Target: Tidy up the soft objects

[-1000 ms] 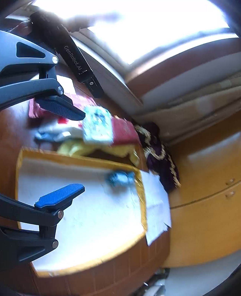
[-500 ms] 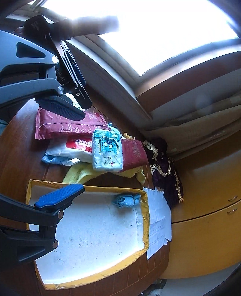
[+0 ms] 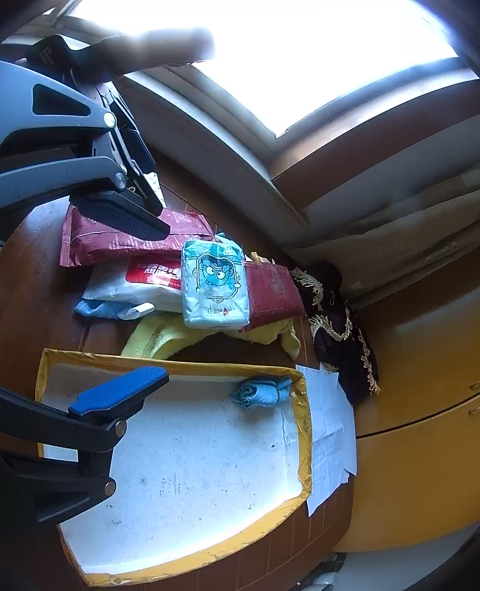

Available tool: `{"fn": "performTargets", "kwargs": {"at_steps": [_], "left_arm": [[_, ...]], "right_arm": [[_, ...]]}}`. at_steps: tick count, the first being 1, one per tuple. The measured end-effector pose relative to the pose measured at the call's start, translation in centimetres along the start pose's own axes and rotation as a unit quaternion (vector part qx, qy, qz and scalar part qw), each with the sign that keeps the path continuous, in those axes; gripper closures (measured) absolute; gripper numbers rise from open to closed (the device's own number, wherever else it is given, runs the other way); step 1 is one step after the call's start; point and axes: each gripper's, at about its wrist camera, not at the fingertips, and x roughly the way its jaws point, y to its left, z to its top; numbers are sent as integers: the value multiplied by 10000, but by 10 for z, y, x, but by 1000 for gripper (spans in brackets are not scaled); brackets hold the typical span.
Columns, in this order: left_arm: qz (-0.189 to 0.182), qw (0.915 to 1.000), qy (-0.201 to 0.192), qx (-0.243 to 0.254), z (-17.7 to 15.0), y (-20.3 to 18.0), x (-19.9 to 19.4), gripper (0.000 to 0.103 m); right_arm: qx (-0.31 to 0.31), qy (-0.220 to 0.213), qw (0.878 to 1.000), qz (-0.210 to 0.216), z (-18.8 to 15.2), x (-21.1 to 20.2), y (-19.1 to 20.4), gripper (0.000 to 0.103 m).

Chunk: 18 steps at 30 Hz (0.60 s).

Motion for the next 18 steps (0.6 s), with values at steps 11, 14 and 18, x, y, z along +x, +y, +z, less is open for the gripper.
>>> {"fn": "performTargets", "kwargs": {"at_steps": [11,14,18], "left_arm": [[-90,9998,199,40,-8,-3,9,24],[-120,9997,220,20,-9,-3,9,24],[-136,9996,249,56,-11,-5,10,24]], "right_arm": [[-88,31,10000,31,0,1,4,29],[-70,52,10000,44,-1,2,3,29],[-29,66,10000,47,0,3,2,29]]}}
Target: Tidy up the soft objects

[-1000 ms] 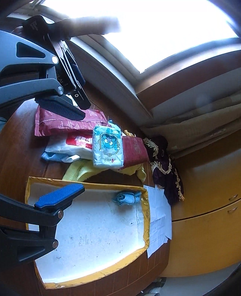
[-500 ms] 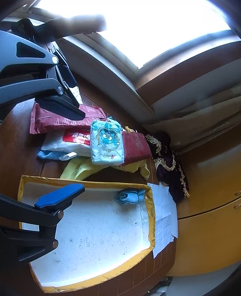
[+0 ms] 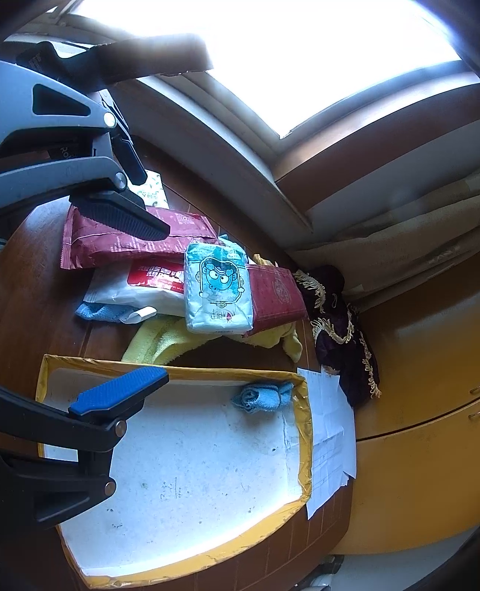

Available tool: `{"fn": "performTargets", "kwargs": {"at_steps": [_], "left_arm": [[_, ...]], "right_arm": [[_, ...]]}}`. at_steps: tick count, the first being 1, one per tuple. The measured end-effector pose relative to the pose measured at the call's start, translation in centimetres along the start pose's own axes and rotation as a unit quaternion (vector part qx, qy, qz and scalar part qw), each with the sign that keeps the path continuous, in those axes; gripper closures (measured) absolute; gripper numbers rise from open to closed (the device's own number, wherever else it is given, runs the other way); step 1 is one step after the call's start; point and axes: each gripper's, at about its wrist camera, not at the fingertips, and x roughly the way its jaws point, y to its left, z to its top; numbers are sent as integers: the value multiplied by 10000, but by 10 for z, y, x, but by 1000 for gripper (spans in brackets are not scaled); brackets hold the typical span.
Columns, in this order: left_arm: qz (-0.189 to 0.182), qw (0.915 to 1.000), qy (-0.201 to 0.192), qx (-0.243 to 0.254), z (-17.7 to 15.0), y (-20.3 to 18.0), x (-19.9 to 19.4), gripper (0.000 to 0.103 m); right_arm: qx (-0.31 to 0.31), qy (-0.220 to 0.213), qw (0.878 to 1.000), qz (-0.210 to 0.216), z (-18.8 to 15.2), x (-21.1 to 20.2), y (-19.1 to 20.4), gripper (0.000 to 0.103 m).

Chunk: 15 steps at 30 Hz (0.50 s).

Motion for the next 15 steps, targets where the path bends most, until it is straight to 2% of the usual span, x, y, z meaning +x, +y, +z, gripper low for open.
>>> {"fn": "performTargets", "kwargs": {"at_steps": [15], "left_arm": [[-36,10000,26,-18,-2,-1,-2,24]], "right_arm": [[18,30,10000,41,-2,2,3,29]]}}
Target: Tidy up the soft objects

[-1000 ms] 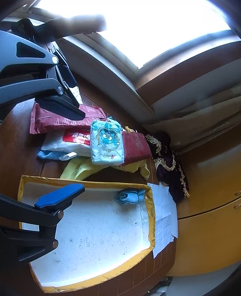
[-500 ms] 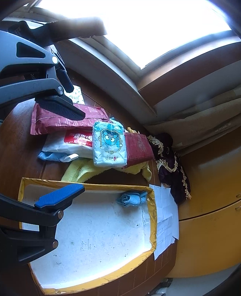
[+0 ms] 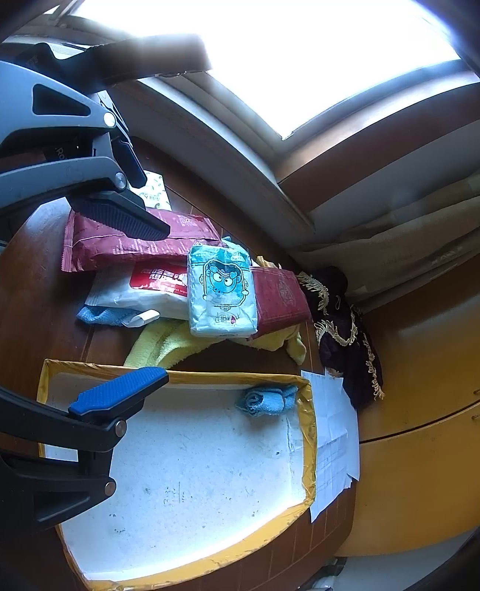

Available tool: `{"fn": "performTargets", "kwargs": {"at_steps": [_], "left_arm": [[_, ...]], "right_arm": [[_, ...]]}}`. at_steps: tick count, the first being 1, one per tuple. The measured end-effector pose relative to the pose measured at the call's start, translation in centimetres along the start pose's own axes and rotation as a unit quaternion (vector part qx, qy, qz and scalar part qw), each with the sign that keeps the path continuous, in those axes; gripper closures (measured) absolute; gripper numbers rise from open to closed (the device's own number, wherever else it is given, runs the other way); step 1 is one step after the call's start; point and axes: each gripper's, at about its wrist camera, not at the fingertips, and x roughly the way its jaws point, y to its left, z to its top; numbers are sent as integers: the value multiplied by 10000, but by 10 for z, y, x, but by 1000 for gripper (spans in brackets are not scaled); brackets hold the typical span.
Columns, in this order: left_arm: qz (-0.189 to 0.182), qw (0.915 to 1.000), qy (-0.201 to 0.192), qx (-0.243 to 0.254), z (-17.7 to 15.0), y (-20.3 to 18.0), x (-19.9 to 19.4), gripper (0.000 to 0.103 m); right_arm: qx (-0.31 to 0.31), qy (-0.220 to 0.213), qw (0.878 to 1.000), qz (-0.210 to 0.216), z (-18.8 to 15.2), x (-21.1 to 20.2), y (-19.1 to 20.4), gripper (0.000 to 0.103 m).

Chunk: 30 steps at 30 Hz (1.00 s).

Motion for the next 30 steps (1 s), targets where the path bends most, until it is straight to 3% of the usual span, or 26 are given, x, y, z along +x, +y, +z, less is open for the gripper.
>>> {"fn": "performTargets", "kwargs": {"at_steps": [30], "left_arm": [[19,10000,30,40,-4,-7,4,24]], "right_arm": [[55,53,10000,45,-1,3,0,29]]}}
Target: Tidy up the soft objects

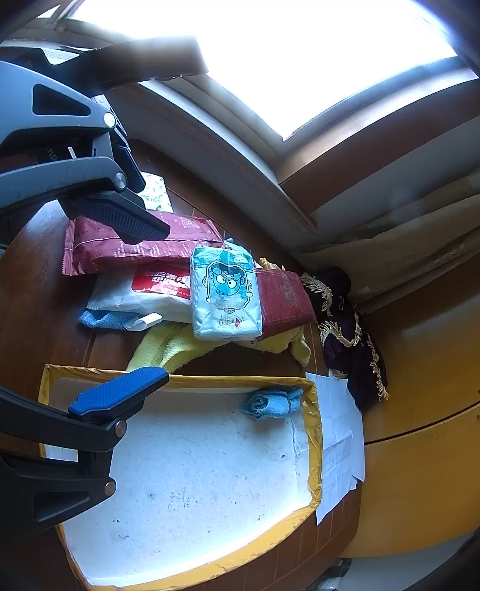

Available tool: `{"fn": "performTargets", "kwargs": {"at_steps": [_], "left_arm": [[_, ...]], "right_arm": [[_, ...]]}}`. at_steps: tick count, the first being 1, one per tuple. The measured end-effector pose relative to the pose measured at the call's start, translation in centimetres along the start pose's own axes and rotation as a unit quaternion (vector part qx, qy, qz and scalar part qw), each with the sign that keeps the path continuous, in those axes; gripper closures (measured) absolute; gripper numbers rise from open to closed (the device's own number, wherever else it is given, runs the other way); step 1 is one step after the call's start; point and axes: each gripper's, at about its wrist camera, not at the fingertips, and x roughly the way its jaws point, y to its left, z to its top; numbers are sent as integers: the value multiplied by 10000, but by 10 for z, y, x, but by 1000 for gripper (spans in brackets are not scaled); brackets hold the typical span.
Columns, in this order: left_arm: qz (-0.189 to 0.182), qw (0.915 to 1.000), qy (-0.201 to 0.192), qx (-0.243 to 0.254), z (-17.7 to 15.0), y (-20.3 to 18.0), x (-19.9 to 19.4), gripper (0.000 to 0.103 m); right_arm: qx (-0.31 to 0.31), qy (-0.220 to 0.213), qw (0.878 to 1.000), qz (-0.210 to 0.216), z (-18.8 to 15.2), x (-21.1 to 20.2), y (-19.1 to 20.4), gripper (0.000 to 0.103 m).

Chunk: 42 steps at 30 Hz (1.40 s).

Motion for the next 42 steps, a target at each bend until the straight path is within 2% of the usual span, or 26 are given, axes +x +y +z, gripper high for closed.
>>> {"fn": "performTargets", "kwargs": {"at_steps": [42], "left_arm": [[-5,9999,9,109,-4,-2,1,24]], "right_arm": [[-11,10,10000,26,0,1,2,29]]}}
